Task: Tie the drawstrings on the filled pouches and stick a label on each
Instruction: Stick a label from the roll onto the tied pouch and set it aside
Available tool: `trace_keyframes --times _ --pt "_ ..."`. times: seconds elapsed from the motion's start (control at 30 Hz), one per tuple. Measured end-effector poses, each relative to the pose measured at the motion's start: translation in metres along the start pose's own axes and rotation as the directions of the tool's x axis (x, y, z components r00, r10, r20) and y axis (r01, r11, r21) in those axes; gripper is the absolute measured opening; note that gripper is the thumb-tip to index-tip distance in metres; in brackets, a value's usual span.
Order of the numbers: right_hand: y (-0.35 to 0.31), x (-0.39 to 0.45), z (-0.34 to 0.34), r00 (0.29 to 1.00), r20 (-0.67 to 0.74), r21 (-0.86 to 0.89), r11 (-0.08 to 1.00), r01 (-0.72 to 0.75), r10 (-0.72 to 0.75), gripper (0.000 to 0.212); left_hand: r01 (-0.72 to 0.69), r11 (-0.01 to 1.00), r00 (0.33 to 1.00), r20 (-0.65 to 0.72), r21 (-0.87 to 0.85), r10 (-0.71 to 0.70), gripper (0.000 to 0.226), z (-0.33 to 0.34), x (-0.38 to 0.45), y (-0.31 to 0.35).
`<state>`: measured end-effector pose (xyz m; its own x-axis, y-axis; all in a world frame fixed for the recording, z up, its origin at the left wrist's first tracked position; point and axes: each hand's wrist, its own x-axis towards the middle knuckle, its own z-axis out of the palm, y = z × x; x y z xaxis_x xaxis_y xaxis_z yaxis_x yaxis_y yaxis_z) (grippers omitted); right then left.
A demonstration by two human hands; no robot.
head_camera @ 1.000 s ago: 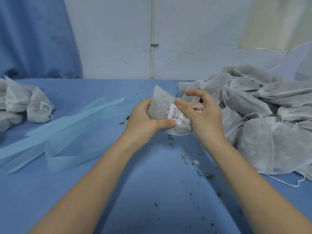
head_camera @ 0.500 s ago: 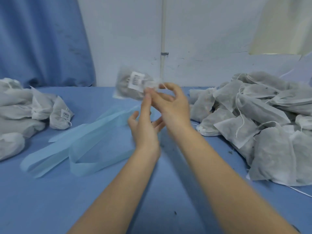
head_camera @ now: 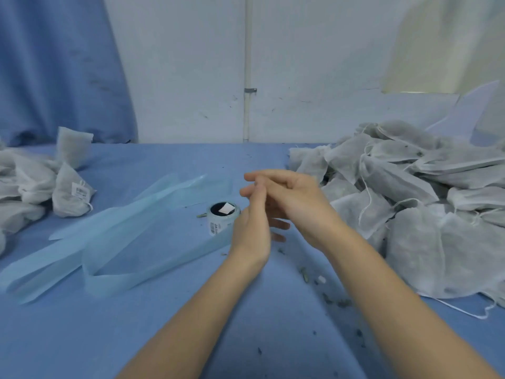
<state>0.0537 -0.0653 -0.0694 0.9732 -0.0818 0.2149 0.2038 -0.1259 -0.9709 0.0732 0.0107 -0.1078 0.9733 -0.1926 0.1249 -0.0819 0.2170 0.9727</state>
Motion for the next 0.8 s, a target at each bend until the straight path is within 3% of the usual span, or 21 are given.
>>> trace_keyframes --times 0.1,0.27,0.47,0.53,0.63,0.7,0.8 --pt "0.011 -0.015 -0.031 0.99 -0.13 -0.115 0.993 0.031 -0.046 0.023 -0.016 0.986 0.991 0.13 0.167 -0.006 0.049 0.023 -0.001 -0.01" --pt "0.029 -0.032 -0.075 0.932 -0.347 -0.226 0.974 0.028 -0.107 0.03 0.092 0.938 0.958 0.226 0.334 -0.174 0.034 0.065 0.011 -0.019" --pt "0.054 -0.037 -0.099 0.884 -0.466 -0.19 0.98 -0.067 -0.03 0.029 0.244 0.918 0.954 0.09 0.312 -0.284 0.059 0.106 0.023 -0.03" --pt "0.056 -0.036 -0.099 0.891 -0.45 -0.24 0.968 -0.068 -0.049 0.03 0.304 0.912 0.945 0.036 0.276 -0.326 0.051 0.112 0.029 -0.036" --pt "0.056 -0.038 -0.097 0.887 -0.455 -0.308 0.949 -0.071 -0.082 0.029 0.336 0.904 0.942 -0.064 0.265 -0.331 0.009 0.114 0.036 -0.042" --pt "0.054 -0.04 -0.095 0.877 -0.471 -0.329 0.941 -0.075 -0.095 0.03 0.341 0.906 0.94 -0.065 0.25 -0.335 0.028 0.115 0.038 -0.046" --pt "0.052 -0.042 -0.093 0.875 -0.472 -0.324 0.944 -0.063 -0.104 0.028 0.33 0.922 0.943 -0.041 0.204 -0.329 0.031 0.116 0.04 -0.046"
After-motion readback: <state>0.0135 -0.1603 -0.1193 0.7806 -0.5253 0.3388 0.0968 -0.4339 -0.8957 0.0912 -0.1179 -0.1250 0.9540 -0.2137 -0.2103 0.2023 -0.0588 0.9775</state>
